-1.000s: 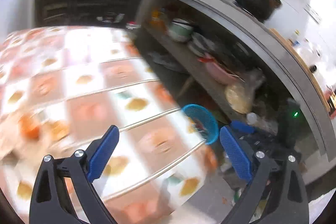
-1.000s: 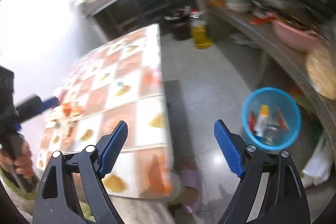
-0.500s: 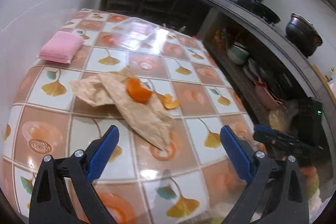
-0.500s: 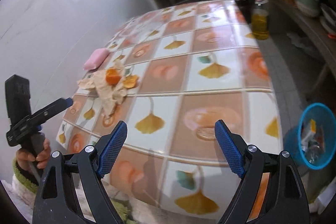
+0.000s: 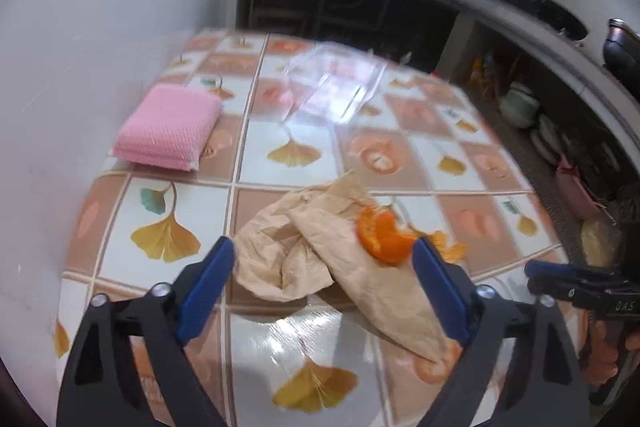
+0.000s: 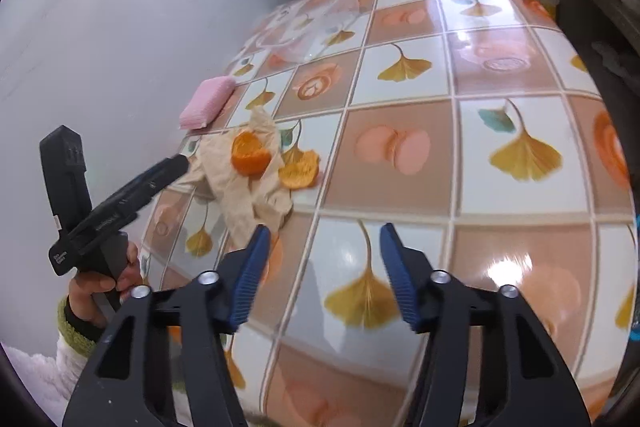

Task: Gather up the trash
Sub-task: 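Move both grippers back toward the paper bag and orange peel on the table, then grasp the brown paper bag with the left gripper while the right gripper grasps the orange peel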

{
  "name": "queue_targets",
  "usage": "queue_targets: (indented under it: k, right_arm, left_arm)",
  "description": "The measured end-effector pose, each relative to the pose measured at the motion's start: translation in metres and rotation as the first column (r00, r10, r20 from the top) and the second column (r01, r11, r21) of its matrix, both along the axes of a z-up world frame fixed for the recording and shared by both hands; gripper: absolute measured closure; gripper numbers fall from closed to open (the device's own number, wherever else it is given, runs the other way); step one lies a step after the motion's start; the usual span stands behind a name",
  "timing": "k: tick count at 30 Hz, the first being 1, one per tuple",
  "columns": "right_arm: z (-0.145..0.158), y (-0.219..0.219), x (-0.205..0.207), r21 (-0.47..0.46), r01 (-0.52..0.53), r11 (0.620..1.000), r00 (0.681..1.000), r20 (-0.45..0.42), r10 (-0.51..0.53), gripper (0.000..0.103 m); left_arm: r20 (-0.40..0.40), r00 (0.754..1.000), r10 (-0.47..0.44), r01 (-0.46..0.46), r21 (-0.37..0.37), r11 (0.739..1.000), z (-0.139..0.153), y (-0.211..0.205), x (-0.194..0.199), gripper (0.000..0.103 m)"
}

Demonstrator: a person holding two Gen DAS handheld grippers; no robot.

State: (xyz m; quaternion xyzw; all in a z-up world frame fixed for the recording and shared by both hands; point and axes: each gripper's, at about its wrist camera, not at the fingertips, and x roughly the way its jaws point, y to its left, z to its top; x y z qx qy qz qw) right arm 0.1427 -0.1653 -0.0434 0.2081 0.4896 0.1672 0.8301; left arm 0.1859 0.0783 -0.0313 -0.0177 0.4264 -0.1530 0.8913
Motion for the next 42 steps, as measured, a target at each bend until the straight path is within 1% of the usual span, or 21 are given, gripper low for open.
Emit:
queue_targets:
  k: [3, 5, 6, 7, 9, 10, 11, 12, 13, 15, 19, 22, 25, 28, 30, 31, 32, 36, 39, 42]
  right_arm:
    - [-0.003, 0.008, 0.019, -0.018, -0.019, 1.000, 1.000, -0.008, 0.019, 0.058]
    - [-0.006, 0.012, 0.028, -0.035, -0.030, 0.999, 0.999, -0.012, 0.029, 0.061]
    - [-0.007, 0.016, 0.033, -0.046, -0.037, 0.998, 0.999, -0.015, 0.036, 0.063]
    - [-0.008, 0.018, 0.036, -0.051, -0.043, 0.998, 0.999, -0.016, 0.042, 0.064]
    - [-0.010, 0.021, 0.040, -0.058, -0.053, 0.997, 0.998, -0.020, 0.052, 0.068]
    - [-0.011, 0.022, 0.042, -0.060, -0.059, 0.996, 0.998, -0.021, 0.058, 0.069]
    - [-0.011, 0.023, 0.042, -0.063, -0.063, 0.996, 0.998, -0.022, 0.062, 0.070]
    - [-0.012, 0.025, 0.043, -0.071, -0.070, 0.995, 0.997, -0.025, 0.069, 0.071]
    - [-0.012, 0.025, 0.042, -0.074, -0.076, 0.994, 0.997, -0.026, 0.074, 0.072]
    - [-0.012, 0.027, 0.041, -0.081, -0.089, 0.993, 0.996, -0.031, 0.086, 0.074]
    - [-0.012, 0.033, 0.041, -0.112, -0.105, 0.988, 0.994, -0.032, 0.102, 0.075]
    - [-0.013, 0.039, 0.042, -0.145, -0.121, 0.982, 0.993, -0.033, 0.117, 0.075]
    - [-0.012, 0.050, 0.046, -0.203, -0.138, 0.970, 0.990, -0.020, 0.137, 0.076]
    - [-0.012, 0.059, 0.048, -0.264, -0.152, 0.953, 0.988, -0.012, 0.154, 0.083]
    - [-0.012, 0.067, 0.049, -0.311, -0.165, 0.936, 0.985, -0.009, 0.170, 0.092]
    - [-0.012, 0.070, 0.050, -0.324, -0.173, 0.930, 0.984, -0.009, 0.180, 0.094]
    - [-0.012, 0.072, 0.050, -0.325, -0.184, 0.928, 0.982, -0.012, 0.190, 0.100]
    - [-0.011, 0.075, 0.048, -0.340, -0.175, 0.924, 0.983, -0.007, 0.183, 0.102]
    - [-0.004, 0.072, 0.045, -0.311, -0.168, 0.935, 0.984, 0.003, 0.178, 0.102]
    - [0.012, 0.071, 0.039, -0.277, -0.163, 0.947, 0.983, 0.031, 0.178, 0.102]
  left_arm:
    - [-0.042, 0.999, -0.007, 0.009, 0.029, 1.000, -0.014, -0.005, 0.011, 0.029]
    - [-0.059, 0.998, -0.030, 0.033, 0.045, 0.998, -0.023, -0.011, 0.013, 0.038]
    - [-0.061, 0.998, -0.035, 0.038, 0.056, 0.998, -0.025, -0.013, 0.012, 0.045]
    - [-0.062, 0.997, -0.044, 0.048, 0.064, 0.997, -0.027, -0.015, 0.011, 0.049]
    - [-0.065, 0.996, -0.059, 0.063, 0.065, 0.996, -0.030, -0.016, 0.009, 0.067]
    - [-0.065, 0.996, -0.064, 0.068, 0.067, 0.995, -0.031, -0.016, 0.008, 0.074]
    - [-0.061, 0.996, -0.069, 0.073, 0.070, 0.995, -0.032, -0.016, 0.006, 0.078]
    - [-0.063, 0.995, -0.078, 0.082, 0.070, 0.994, -0.032, -0.016, 0.004, 0.086]
    - [-0.067, 0.994, -0.083, 0.087, 0.063, 0.994, -0.032, -0.015, 0.001, 0.089]
    - [-0.076, 0.994, -0.083, 0.087, 0.041, 0.995, -0.032, -0.012, -0.004, 0.090]
    - [-0.093, 0.992, -0.090, 0.092, 0.008, 0.996, -0.032, -0.007, -0.024, 0.090]
    - [-0.091, 0.992, -0.092, 0.093, 0.005, 0.996, -0.033, -0.005, -0.039, 0.090]
    - [-0.084, 0.993, -0.087, 0.088, 0.003, 0.996, -0.033, -0.003, -0.049, 0.090]
    - [-0.080, 0.993, -0.081, 0.081, -0.009, 0.997, -0.033, -0.001, -0.051, 0.090]
    - [-0.076, 0.994, -0.081, 0.080, -0.012, 0.997, -0.034, 0.000, -0.051, 0.090]
    - [-0.073, 0.994, -0.081, 0.081, -0.013, 0.997, -0.034, 0.000, -0.051, 0.090]
    - [-0.069, 0.994, -0.082, 0.081, -0.013, 0.997, -0.034, 0.000, -0.052, 0.090]
    - [-0.064, 0.995, -0.081, 0.079, -0.034, 0.996, -0.035, 0.003, -0.052, 0.090]
    - [-0.062, 0.995, -0.083, 0.080, -0.042, 0.996, -0.035, 0.005, -0.054, 0.089]
    - [-0.060, 0.994, -0.087, 0.083, -0.053, 0.995, -0.035, 0.007, -0.055, 0.088]
